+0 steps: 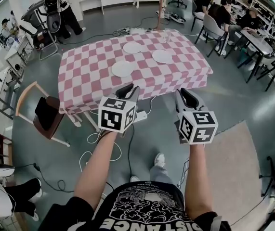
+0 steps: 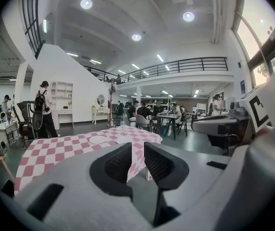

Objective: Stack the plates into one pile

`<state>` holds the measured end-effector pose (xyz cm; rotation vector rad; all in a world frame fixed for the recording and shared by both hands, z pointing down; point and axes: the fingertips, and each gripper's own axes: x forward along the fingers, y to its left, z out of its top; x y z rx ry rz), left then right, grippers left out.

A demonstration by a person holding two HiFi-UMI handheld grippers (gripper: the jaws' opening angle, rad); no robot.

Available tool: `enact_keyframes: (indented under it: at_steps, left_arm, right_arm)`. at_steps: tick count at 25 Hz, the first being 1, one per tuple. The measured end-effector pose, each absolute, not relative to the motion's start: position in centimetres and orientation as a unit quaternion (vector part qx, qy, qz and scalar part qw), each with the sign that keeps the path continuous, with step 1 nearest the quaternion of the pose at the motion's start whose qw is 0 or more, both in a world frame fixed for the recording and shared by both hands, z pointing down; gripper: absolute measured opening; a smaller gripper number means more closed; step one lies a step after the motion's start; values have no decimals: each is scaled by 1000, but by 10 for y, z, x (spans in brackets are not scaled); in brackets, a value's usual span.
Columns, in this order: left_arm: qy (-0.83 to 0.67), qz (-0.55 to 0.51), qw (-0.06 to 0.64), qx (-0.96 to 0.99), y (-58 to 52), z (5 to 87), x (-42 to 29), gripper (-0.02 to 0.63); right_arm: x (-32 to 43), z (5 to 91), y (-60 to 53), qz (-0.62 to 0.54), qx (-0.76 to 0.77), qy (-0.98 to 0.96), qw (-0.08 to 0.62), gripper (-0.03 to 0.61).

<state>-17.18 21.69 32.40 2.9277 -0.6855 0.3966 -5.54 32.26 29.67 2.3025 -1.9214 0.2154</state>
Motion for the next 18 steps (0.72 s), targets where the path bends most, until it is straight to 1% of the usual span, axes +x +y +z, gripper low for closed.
enact_keyframes:
  at_steps: [4, 10, 16, 18]
  left_arm:
    - [-244, 133, 57, 959, 200, 327, -171, 120]
    - [-278, 136, 63, 949, 161, 330, -148, 141]
    - [-317, 137, 81, 935, 131, 337, -151, 166]
    - [-329, 141, 87, 930, 121, 340, -147, 166]
  right_arm:
    - [-52, 301, 304, 77, 751, -652, 65, 98]
    - [-22, 308, 258, 84, 724, -682, 60, 121]
    - [-16, 316, 218, 92, 688, -716, 68, 141]
    - [-8, 317, 204, 94, 678, -725, 71, 160]
